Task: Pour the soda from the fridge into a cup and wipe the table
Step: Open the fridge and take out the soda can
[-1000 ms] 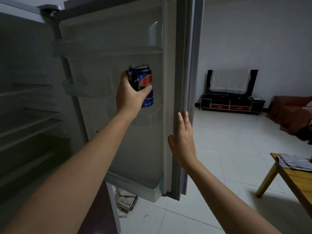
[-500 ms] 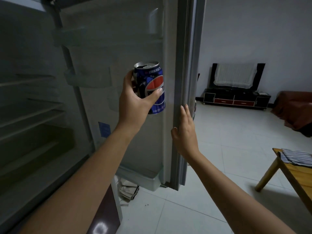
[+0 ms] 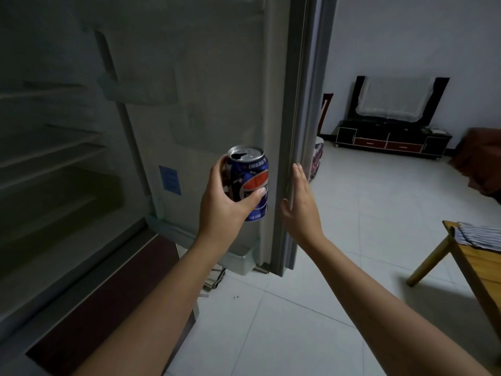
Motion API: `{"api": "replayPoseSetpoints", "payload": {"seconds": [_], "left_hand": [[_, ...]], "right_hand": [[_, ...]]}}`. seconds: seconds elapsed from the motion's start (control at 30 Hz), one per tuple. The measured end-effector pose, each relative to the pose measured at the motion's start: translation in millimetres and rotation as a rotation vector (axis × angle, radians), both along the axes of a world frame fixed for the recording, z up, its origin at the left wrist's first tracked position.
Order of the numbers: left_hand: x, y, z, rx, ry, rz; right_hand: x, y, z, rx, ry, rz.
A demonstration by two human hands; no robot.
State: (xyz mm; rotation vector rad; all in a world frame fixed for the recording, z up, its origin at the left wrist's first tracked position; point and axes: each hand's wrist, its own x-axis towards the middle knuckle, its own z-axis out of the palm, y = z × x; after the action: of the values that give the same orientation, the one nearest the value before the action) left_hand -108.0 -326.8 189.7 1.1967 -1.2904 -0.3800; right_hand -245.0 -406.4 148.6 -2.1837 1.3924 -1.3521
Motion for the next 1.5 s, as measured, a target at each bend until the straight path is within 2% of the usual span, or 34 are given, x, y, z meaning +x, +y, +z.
{"api": "replayPoseSetpoints", "payload": {"seconds": [0.23, 0.43, 0.53, 0.73, 1.03, 1.3, 1.5], "left_hand": [[-2.5, 2.3, -38.7, 0.11, 0.022, 0.031], [-2.7, 3.5, -50.7, 0.152, 0.047, 0.034], [-0.9, 5.6, -54.2, 0.183, 0.062, 0.033], [3.0, 14.1, -62.4, 0.218, 0.072, 0.052], [7.0, 33.0, -69.0, 0.249, 0.074, 0.059], [36.8, 77.2, -71.3, 0.246, 0.062, 0.038], [71.0, 131.9, -69.4, 0.264, 0.066, 0.017]], "right_hand": [[-16.3, -19.8, -18.6, 0.194, -0.235, -0.115], [-21.6, -41.4, -31.9, 0.342, -0.204, -0.064], [-17.8, -47.2, -33.9, 0.412, -0.257, -0.029], [-18.8, -48.6, -37.2, 0.394, -0.327, -0.047], [-23.9, -6.9, -25.1, 0.307, -0.388, -0.033], [11.5, 45.7, -31.3, 0.269, -0.36, -0.067], [48.0, 105.1, -32.5, 0.252, -0.356, -0.012]]}}
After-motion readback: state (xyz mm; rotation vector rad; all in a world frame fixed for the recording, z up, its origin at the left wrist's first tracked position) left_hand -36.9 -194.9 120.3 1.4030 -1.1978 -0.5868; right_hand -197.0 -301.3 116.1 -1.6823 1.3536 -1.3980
